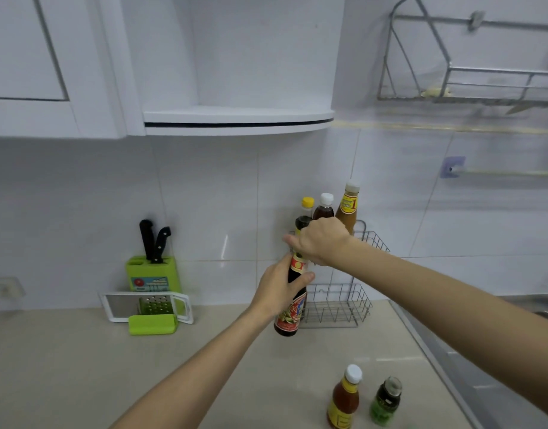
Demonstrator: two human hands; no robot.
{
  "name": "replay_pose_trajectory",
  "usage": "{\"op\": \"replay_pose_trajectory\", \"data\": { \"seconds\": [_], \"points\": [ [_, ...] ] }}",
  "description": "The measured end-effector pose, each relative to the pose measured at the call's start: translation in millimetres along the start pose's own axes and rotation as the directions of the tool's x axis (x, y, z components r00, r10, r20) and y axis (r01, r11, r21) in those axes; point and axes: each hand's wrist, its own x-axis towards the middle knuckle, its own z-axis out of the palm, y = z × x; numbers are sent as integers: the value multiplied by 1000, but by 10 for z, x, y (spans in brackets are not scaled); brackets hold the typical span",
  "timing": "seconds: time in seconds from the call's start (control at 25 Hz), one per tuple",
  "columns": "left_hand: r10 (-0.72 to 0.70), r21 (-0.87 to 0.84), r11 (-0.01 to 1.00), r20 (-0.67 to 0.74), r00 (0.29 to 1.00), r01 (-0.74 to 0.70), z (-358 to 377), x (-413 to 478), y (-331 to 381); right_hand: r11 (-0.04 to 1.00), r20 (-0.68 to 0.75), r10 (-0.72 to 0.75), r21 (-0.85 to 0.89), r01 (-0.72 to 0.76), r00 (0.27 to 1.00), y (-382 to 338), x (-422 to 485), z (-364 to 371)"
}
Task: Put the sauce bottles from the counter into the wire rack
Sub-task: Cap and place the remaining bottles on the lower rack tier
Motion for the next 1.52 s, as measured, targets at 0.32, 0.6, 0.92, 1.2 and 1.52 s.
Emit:
{"op": "replay_pose_trajectory", "data": {
  "seconds": [0.32,0.6,0.92,1.2,1.52],
  "points": [
    [-35,-155,985,211,977,69,-123,77,2,974,54,-55,222,42,997,265,102,108],
    [-78,-199,970,280,957,137,-61,76,-128,266,5,70,964,-23,998,74,-79,609],
    [-161,-272,922,378,912,276,242,225,-185,-235,136,125,966,-104,983,153,-228,1033],
    [-439,-14,887,284,852,462,433,214,-932,-670,614,526,725,-158,589,113,-354,1913],
    [-643,177,765,226,731,619,707,383,-1519,-803,774,588,594,53,235,-111,-319,2667]
  ]
}}
